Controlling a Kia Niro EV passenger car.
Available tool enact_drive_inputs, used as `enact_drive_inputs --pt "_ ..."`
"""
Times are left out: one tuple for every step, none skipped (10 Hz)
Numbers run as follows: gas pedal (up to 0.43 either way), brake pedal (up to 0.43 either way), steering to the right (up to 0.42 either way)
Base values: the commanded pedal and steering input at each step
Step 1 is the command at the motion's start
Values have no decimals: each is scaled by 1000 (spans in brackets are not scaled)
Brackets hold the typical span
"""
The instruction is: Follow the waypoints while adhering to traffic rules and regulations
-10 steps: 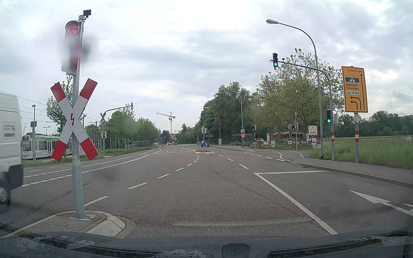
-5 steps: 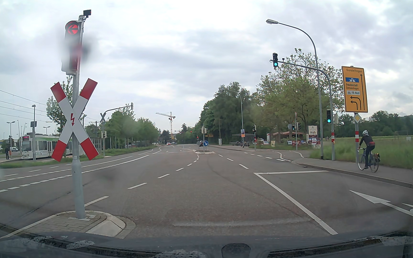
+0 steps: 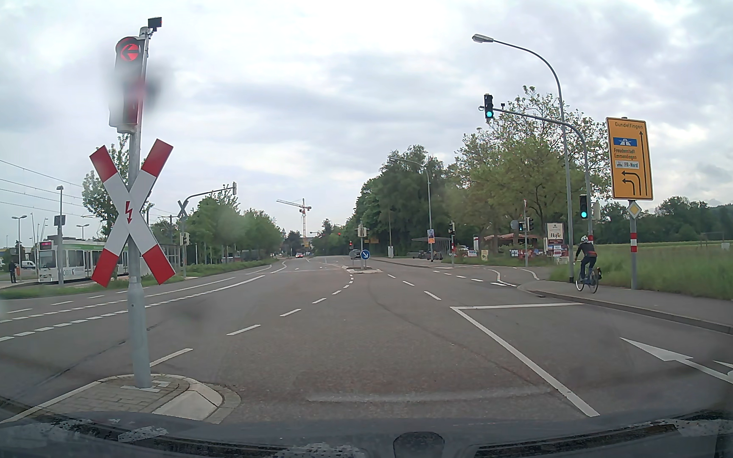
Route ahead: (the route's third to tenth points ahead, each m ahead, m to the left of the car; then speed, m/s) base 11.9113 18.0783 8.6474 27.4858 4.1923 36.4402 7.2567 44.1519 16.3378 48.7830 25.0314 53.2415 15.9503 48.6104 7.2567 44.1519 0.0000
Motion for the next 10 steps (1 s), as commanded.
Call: enact_drive_inputs --pt "0 201 9" --pt "0 201 9" --pt "0 201 9" --pt "0 201 9" --pt "0 201 9" --pt "0 201 10" --pt "0 195 9" --pt "0 201 9" --pt "0 201 9" --pt "0 201 10"
